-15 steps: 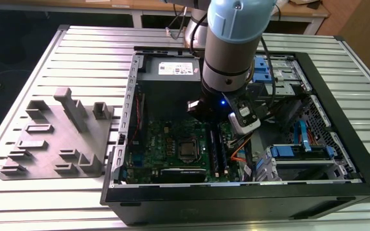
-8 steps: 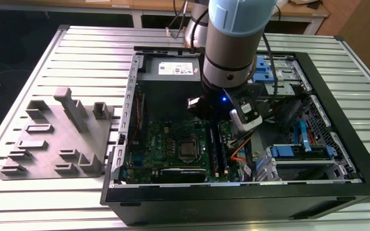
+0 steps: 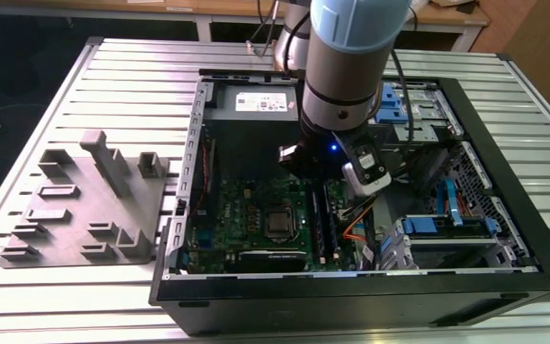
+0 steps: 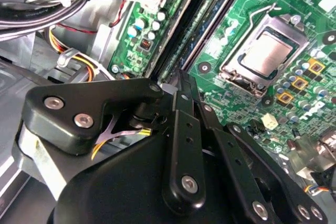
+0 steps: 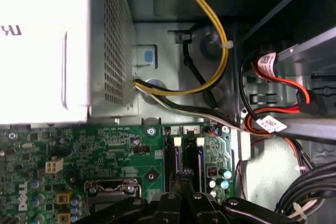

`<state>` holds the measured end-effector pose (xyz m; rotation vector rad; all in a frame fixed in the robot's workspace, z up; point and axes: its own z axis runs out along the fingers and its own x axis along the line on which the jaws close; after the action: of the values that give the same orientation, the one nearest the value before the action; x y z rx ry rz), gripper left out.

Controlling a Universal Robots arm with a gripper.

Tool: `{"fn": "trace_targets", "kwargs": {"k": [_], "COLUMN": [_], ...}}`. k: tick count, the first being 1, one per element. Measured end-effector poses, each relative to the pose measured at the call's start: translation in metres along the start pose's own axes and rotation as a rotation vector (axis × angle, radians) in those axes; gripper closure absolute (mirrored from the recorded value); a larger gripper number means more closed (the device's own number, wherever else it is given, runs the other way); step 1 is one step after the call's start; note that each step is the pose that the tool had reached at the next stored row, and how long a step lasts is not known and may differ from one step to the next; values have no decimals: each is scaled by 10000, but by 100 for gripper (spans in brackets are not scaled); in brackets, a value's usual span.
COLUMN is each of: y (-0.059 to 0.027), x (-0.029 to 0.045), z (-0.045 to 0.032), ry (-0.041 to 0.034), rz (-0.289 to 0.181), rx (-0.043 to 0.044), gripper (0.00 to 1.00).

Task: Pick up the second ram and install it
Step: 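Press down the second ram until it locks into place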

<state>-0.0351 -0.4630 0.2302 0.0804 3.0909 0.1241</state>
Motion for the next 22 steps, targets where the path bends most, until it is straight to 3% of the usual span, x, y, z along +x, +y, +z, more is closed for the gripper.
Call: {"fn": "trace_targets", "kwargs": {"k": [5,22], "y": [-110,-616], "x": [-6,-33], "z": [-8,-48], "ry": [0,0], "rz": [1,1], "rx": [-1,-2], "gripper": [93,93]}}
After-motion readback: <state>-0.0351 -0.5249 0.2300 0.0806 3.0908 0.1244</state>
